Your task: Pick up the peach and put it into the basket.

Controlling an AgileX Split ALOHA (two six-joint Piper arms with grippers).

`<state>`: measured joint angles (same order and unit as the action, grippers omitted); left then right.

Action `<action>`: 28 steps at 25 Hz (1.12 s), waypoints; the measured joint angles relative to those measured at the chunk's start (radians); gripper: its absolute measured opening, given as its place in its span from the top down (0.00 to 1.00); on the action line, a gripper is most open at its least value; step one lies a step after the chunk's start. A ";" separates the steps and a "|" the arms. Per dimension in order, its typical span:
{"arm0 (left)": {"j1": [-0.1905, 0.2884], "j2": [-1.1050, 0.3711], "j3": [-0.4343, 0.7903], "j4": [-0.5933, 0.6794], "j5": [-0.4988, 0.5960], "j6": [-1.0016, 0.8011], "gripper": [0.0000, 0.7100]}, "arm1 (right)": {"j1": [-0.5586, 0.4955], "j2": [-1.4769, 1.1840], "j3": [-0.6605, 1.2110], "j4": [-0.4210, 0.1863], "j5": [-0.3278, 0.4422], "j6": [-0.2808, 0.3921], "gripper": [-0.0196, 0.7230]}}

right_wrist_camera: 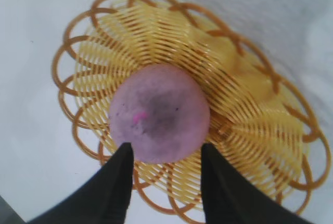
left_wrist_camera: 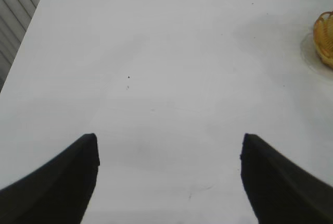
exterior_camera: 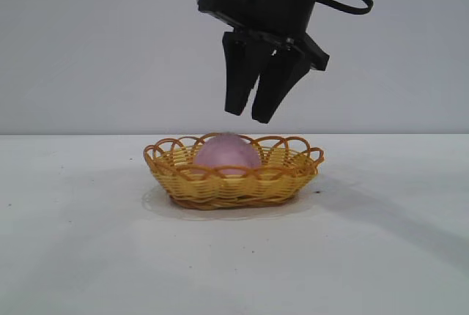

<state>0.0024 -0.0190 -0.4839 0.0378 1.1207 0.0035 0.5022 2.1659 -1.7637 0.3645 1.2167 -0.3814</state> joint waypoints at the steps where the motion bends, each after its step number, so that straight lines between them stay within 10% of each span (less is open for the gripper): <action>1: 0.000 0.000 0.000 0.000 0.000 0.000 0.25 | -0.004 0.000 0.000 -0.008 0.000 0.000 0.59; 20: 0.000 0.000 0.000 0.000 0.000 0.000 0.25 | -0.406 -0.100 0.000 -0.056 0.008 0.000 0.61; 25: 0.000 0.000 0.000 0.000 0.000 0.000 0.25 | -0.447 -0.100 0.000 -0.143 0.009 0.010 0.61; 28: 0.000 0.000 0.000 0.000 0.000 0.000 0.25 | -0.454 -0.100 0.000 -0.263 0.012 0.146 0.61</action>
<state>0.0024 -0.0190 -0.4839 0.0378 1.1207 0.0035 0.0482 2.0662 -1.7637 0.1012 1.2284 -0.2354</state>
